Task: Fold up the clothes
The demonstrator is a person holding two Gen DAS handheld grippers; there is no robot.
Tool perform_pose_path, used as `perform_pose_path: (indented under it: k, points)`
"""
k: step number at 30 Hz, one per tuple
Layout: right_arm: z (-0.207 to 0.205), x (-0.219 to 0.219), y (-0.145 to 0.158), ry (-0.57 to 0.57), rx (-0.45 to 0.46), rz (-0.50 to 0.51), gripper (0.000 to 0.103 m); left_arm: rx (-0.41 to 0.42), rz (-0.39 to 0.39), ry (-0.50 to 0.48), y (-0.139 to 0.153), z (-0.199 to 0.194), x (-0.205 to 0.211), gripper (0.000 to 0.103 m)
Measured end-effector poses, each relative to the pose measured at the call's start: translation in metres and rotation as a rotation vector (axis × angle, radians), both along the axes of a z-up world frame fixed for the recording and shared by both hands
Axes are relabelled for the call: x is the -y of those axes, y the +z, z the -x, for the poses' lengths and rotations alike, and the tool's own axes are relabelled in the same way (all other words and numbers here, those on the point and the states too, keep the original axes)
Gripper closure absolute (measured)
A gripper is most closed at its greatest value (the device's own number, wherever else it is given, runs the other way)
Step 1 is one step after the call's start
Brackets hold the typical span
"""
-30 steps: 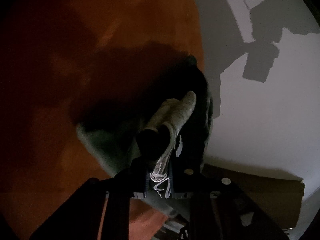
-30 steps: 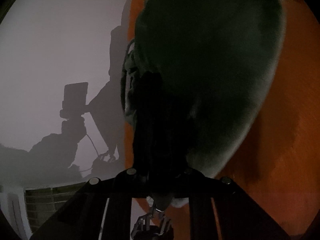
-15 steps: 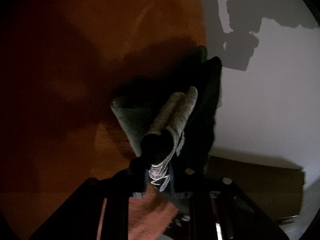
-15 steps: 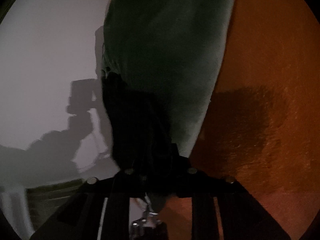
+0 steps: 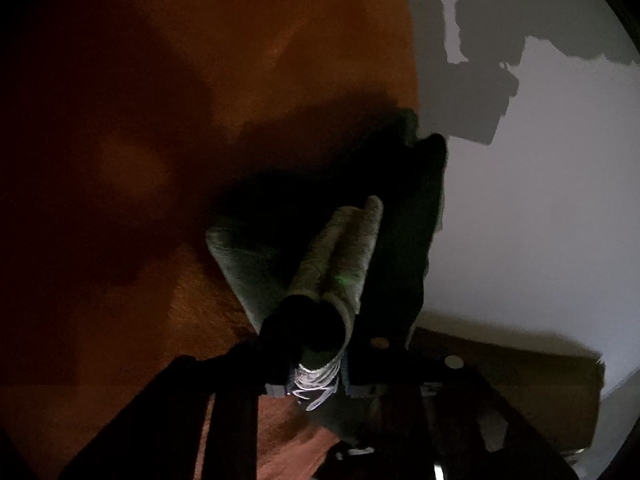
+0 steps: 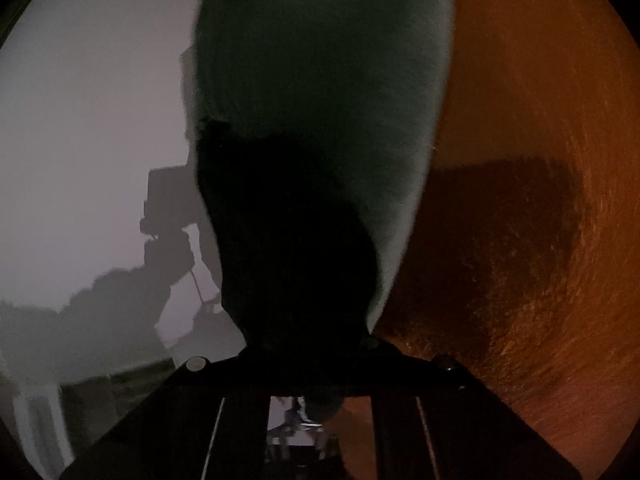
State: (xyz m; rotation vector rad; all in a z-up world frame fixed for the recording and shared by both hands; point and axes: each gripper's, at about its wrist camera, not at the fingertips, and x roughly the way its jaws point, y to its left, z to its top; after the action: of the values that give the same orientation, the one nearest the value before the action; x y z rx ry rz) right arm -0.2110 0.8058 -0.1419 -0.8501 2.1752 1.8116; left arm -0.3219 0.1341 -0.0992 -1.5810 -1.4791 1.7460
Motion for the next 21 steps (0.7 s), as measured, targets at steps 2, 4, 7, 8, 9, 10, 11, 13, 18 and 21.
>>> perform_pose_path:
  k: [2,4,7,8,9,10,11,13,18,21]
  points:
    - [0.003,0.000,0.018,0.016,-0.008,-0.014,0.097,0.004,-0.011,-0.004,0.014,0.015,-0.007,0.088]
    - [0.022,-0.006,0.047,0.030,-0.010,-0.023,0.097,0.011,0.008,-0.021,0.039,0.032,-0.015,0.089]
    - [0.052,-0.016,0.091,0.051,-0.011,-0.035,0.097,0.046,0.034,-0.056,0.081,0.072,-0.031,0.089]
    - [0.072,-0.021,0.108,0.060,-0.009,-0.040,0.097,0.056,0.041,-0.067,0.095,0.090,-0.039,0.089]
    - [0.087,-0.029,0.117,0.063,-0.011,-0.043,0.097,0.051,0.044,-0.074,0.110,0.106,-0.047,0.089]
    - [0.101,-0.038,0.124,0.065,-0.015,-0.046,0.097,0.028,0.048,-0.082,0.127,0.126,-0.055,0.089]
    - [0.121,-0.046,0.139,0.067,-0.027,-0.065,0.097,0.001,0.052,-0.091,0.145,0.146,-0.063,0.089]
    - [0.165,-0.056,0.173,0.070,-0.058,-0.106,0.097,-0.055,0.059,-0.099,0.179,0.183,-0.079,0.089]
    - [0.221,-0.057,0.235,0.076,-0.165,-0.182,0.097,-0.202,0.028,-0.085,0.247,0.215,-0.088,0.089]
    - [0.219,-0.056,0.232,0.085,-0.216,-0.194,0.097,-0.273,-0.028,-0.083,0.248,0.210,-0.082,0.089]
